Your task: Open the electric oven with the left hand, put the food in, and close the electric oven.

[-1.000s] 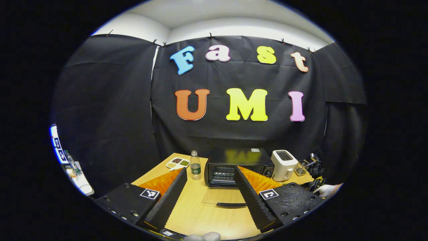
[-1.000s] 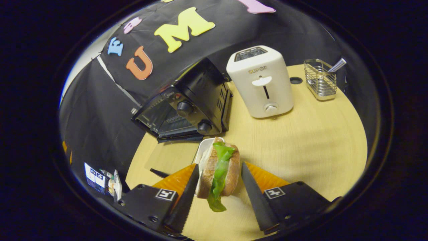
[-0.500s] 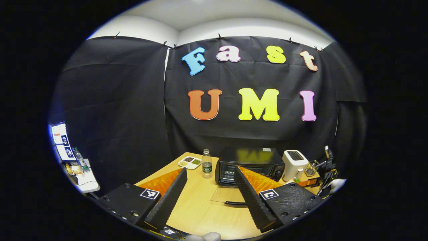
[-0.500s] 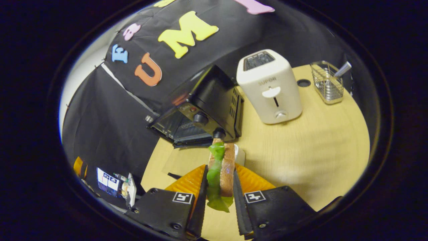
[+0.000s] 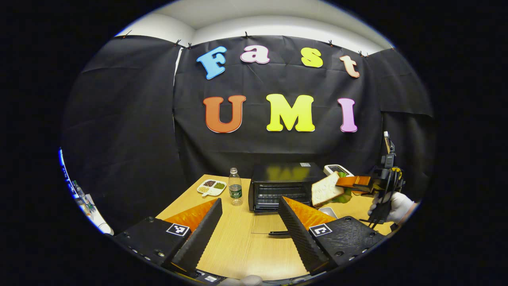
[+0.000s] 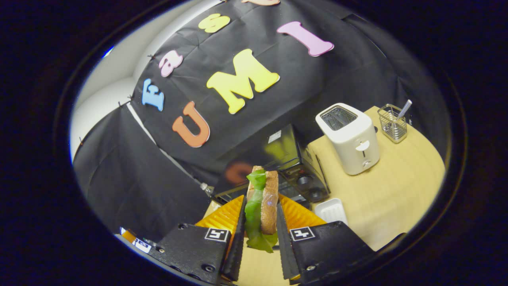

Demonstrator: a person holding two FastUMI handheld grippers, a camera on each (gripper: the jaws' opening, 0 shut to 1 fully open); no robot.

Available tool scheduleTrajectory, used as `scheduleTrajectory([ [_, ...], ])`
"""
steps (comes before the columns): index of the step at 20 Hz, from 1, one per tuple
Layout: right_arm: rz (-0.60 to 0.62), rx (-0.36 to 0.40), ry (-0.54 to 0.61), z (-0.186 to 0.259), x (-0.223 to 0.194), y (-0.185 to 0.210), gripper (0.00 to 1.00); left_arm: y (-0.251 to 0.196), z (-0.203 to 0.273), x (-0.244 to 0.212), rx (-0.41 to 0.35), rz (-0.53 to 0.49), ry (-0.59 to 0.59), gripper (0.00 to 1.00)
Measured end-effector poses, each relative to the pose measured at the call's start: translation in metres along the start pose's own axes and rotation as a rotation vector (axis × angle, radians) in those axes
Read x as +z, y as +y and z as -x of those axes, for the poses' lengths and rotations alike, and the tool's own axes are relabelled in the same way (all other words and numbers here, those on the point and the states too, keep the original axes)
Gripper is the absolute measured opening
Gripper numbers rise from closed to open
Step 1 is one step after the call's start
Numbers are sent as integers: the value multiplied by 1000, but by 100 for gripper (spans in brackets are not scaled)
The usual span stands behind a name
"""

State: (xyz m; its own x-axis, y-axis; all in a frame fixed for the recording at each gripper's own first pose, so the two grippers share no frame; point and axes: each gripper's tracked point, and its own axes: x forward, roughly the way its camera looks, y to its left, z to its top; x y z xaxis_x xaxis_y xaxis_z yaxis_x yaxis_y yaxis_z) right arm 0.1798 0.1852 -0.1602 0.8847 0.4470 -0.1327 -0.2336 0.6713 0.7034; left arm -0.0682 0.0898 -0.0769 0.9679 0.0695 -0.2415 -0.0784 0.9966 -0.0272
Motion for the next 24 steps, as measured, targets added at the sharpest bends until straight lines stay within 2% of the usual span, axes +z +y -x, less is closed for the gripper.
scheduleTrajectory([
  [4,-251,-46,-149,-45,-43,13,42,17,0,2,-43,-69,9,94],
  [8,-488,-56,-165,-91,-89,12,42,30,6,-5,-60,-122,27,94],
  [11,-549,-95,-226,-118,-94,3,42,35,10,-16,-70,-171,52,96],
  [17,-660,-140,-293,-169,-92,-5,42,37,11,-23,-77,-156,78,96],
  [22,-693,-173,-315,-204,-89,-24,42,45,1,-19,-63,-162,71,96],
  [24,-662,-202,-318,-216,-88,-29,42,51,0,-18,-55,-167,71,96],
])
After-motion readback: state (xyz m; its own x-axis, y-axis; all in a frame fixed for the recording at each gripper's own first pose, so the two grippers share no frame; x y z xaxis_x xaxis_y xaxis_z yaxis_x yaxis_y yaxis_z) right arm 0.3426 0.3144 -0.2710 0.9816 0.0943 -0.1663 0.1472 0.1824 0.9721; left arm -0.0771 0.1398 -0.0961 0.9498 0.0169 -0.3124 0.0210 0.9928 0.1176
